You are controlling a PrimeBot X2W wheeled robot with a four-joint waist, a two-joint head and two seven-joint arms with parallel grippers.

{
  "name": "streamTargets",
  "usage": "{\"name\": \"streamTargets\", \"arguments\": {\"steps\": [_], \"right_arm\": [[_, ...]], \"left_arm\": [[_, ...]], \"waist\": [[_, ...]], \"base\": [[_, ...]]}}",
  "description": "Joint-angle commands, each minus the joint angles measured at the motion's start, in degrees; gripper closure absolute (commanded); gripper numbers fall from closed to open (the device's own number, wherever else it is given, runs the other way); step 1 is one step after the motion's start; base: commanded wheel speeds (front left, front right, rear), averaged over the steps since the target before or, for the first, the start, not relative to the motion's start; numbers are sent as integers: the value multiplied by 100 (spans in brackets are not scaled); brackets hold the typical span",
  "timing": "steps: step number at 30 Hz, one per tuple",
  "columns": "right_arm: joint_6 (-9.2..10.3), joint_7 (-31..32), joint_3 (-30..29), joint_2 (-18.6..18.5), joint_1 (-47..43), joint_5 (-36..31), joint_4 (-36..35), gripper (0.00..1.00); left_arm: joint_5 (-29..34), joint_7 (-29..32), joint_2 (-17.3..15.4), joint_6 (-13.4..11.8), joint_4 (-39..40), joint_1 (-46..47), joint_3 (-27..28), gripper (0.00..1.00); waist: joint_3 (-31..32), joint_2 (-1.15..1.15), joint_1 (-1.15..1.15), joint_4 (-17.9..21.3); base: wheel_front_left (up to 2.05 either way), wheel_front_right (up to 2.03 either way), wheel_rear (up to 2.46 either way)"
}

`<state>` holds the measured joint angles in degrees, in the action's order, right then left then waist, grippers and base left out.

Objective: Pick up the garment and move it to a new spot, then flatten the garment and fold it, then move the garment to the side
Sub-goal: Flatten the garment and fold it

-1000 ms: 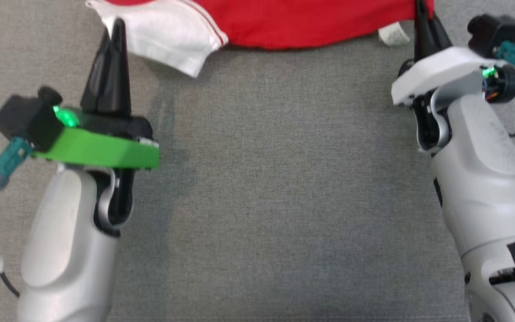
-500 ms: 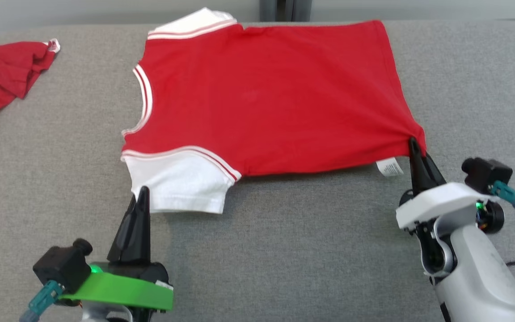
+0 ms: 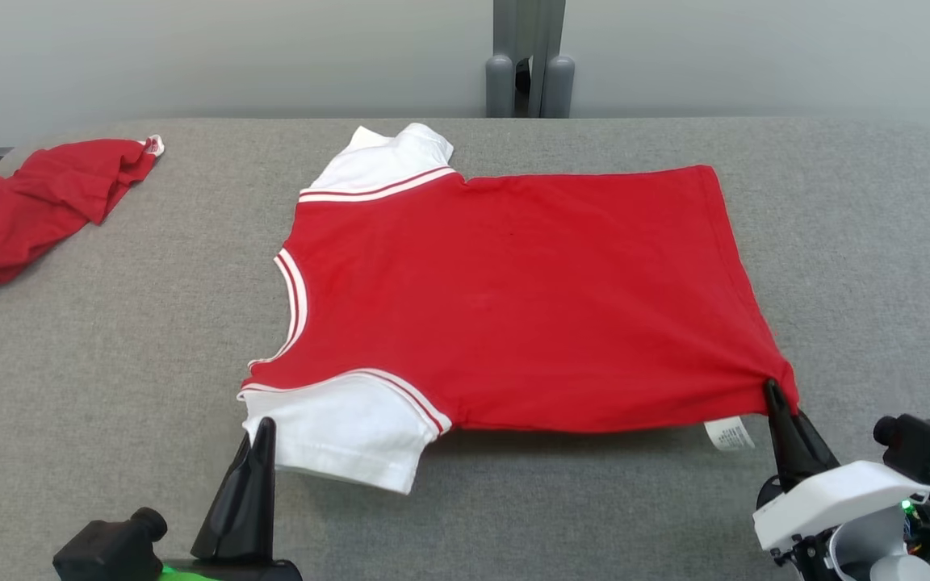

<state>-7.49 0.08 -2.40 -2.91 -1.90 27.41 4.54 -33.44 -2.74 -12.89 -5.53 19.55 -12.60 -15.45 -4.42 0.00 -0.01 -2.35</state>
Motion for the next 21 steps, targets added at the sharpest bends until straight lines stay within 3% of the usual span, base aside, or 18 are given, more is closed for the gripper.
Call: {"name": "streamTargets", "arguments": {"steps": [1, 12, 21], "right_arm": [[0, 71, -10, -5, -123, 24, -46, 100], [0, -21, 114, -5, 230, 189, 929, 100], [0, -494, 284, -8, 1035, 492, 1605, 100]], "left_arm": [[-79, 64, -33, -13, -62, -123, -9, 100], [-172, -31, 83, 98, -990, 298, -23, 100], [43, -342, 203, 383, -1940, 1614, -84, 100]], "waist": [[-4, 0, 1, 7], [-288, 0, 1, 25], [-551, 0, 1, 33]], "base": [[0, 0, 0], [0, 0, 0], [0, 0, 0]]}}
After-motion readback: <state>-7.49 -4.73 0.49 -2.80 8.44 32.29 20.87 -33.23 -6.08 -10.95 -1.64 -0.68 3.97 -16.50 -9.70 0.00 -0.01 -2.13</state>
